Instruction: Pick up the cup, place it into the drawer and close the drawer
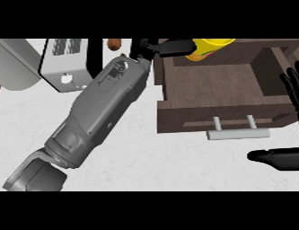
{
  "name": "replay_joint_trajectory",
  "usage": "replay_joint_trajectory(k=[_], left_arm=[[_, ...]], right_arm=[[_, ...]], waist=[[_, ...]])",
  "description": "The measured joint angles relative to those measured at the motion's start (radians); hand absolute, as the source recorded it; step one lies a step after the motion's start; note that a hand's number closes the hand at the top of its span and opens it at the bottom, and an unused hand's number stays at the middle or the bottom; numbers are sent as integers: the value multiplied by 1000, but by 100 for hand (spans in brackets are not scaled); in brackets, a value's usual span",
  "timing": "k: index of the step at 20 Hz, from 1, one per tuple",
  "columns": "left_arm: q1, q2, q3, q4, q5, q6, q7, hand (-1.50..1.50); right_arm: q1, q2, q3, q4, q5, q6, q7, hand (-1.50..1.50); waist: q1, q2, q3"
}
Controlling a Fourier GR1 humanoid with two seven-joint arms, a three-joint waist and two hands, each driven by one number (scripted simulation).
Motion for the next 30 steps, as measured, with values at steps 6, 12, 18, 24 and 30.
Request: replay_joint_trajectory(k=[6,12,18,24,30], left_arm=[[-24,0,-118,81,60,55,2,150],[-37,0,-248,131,88,80,40,-150],[-50,1,-361,149,107,132,103,-150],[-25,0,-407,113,145,194,49,-150],[-23,0,-395,53,206,219,-30,-150]], right_arm=[[-12,-3,6,-29,-13,5,27,-150],[-13,-8,1,-10,-16,17,9,-150],[-24,-7,8,-6,-17,22,4,-150],[-30,-7,-2,-15,-77,46,24,-150],[-27,-10,10,-41,-188,117,60,150]], waist=[[-18,3,0],[-33,8,0],[-49,11,1],[-45,10,0],[-30,6,0]])
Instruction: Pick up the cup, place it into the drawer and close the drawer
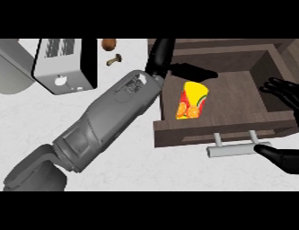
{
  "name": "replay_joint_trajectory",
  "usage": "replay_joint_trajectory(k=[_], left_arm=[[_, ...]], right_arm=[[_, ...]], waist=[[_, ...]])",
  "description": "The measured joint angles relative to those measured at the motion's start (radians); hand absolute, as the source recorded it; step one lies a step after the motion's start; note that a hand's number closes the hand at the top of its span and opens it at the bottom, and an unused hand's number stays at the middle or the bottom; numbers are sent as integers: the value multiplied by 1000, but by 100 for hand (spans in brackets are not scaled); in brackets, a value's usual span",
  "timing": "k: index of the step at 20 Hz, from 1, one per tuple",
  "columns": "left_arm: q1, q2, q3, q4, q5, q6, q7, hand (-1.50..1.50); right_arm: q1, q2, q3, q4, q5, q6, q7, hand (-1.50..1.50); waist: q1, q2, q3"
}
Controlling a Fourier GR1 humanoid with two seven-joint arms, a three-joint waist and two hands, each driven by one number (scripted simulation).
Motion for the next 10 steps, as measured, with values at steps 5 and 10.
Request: replay_joint_trajectory(k=[5,10], left_arm=[[-16,1,43,-32,16,1,0,-150],[-24,44,101,-74,23,-19,39,-150]], right_arm=[[57,-59,6,-73,34,59,1,150],[85,-100,39,-109,123,92,9,150]], waist=[[36,-10,0],[61,-14,-1]])
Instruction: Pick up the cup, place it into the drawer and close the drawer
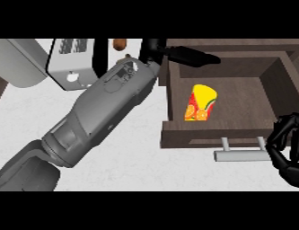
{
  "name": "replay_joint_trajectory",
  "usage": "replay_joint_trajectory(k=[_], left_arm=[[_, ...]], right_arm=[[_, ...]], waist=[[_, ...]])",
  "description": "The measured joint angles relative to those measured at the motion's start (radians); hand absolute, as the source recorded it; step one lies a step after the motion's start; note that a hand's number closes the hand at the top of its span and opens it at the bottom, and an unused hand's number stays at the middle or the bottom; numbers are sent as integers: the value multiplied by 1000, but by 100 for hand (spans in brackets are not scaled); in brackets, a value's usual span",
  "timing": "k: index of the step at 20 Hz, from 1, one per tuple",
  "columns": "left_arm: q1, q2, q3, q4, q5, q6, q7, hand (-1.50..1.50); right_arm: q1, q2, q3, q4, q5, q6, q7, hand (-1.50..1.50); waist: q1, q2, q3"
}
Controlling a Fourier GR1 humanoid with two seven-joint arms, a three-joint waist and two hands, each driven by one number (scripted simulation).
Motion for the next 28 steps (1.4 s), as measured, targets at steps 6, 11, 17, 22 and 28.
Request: replay_joint_trajectory(k=[6,11,17,22,28], left_arm=[[92,96,32,-146,-1,-20,62,-150],[207,186,58,-290,-8,-40,92,-150],[355,288,93,-465,-3,-61,126,-150],[456,350,113,-576,6,-83,146,-150],[580,415,142,-652,17,-142,118,-150]], right_arm=[[29,-12,44,-47,156,-24,22,150],[3,20,112,-6,312,-86,28,150],[-67,31,209,114,517,-154,-18,150],[-117,-1,293,222,717,-216,-70,150],[-219,-15,336,392,905,-352,-150,150]], waist=[[22,-5,0],[33,-5,0],[44,-4,0],[54,-11,-7],[66,-21,-19]])
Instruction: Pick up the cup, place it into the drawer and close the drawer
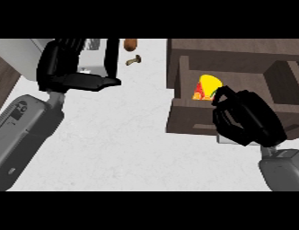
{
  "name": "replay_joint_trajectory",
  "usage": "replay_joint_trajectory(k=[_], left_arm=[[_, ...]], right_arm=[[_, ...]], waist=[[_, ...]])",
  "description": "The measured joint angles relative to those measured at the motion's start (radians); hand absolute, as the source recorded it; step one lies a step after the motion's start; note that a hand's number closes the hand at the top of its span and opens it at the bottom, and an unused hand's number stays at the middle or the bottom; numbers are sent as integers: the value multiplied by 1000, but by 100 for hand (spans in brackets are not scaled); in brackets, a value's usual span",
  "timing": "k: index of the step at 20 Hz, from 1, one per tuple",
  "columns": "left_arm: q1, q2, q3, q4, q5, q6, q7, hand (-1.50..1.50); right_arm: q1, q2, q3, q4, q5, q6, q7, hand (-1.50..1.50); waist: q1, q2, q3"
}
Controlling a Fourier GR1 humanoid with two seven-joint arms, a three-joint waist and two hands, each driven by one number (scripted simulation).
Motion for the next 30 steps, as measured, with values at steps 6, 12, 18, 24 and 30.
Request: replay_joint_trajectory(k=[6,12,18,24,30], left_arm=[[58,49,32,-47,20,-52,1,-150],[109,74,54,-68,34,-100,-21,-150],[159,92,63,-89,40,-142,-44,-150],[178,101,71,-102,51,-179,-51,-150],[192,93,66,-102,58,-214,-57,-150]], right_arm=[[-116,13,-15,179,96,-91,-19,150],[-218,13,-68,348,96,-132,-69,150],[-331,1,-126,518,73,-122,-104,150],[-439,-25,-187,685,41,-105,-150,150],[-522,-36,-234,802,6,-91,-209,150]], waist=[[14,-5,-8],[33,-1,-12],[56,7,-11],[79,23,-10],[90,31,-9]])
